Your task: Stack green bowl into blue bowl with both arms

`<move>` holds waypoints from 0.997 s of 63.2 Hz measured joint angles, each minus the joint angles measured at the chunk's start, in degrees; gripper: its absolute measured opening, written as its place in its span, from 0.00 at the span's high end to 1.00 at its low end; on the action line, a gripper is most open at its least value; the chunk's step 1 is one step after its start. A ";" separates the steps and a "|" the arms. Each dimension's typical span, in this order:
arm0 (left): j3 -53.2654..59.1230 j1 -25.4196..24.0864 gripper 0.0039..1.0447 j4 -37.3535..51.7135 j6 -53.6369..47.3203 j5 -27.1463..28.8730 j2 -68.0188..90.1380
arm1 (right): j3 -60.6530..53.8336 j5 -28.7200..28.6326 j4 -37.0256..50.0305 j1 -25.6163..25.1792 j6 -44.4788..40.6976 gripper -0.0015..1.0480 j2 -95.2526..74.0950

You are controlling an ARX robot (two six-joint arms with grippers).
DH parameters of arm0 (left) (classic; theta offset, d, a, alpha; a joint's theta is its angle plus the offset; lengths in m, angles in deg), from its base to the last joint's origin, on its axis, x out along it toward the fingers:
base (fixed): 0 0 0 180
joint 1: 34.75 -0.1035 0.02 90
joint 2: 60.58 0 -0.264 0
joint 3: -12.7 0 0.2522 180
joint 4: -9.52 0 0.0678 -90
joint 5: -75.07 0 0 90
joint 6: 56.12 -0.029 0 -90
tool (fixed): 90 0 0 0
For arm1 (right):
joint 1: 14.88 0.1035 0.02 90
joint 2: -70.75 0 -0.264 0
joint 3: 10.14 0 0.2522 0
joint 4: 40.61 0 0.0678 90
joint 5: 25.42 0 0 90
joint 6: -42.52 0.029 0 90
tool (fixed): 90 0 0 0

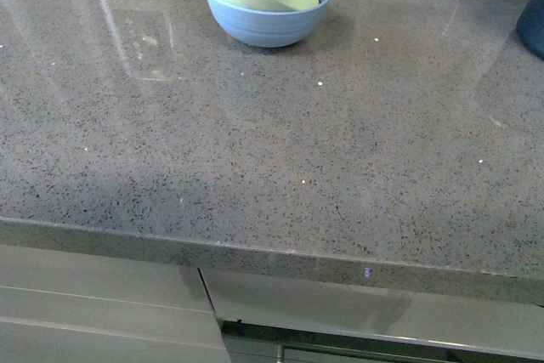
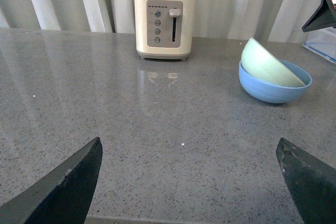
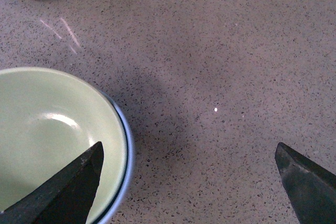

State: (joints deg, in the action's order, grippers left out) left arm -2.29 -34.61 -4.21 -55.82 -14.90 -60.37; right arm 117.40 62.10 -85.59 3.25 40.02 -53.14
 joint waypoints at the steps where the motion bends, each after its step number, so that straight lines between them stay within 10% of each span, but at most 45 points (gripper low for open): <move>1: 0.00 0.00 0.06 0.00 0.00 0.00 0.00 | -0.11 0.17 0.09 0.00 0.15 0.10 0.00; 63: 0.00 0.00 0.06 0.00 0.00 0.00 0.00 | -54.55 -5.20 11.69 -24.11 10.16 0.10 52.06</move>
State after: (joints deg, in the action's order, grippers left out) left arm -2.29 -34.61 -4.21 -55.82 -14.90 -60.37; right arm 62.84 56.89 -73.90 -20.86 50.18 -1.08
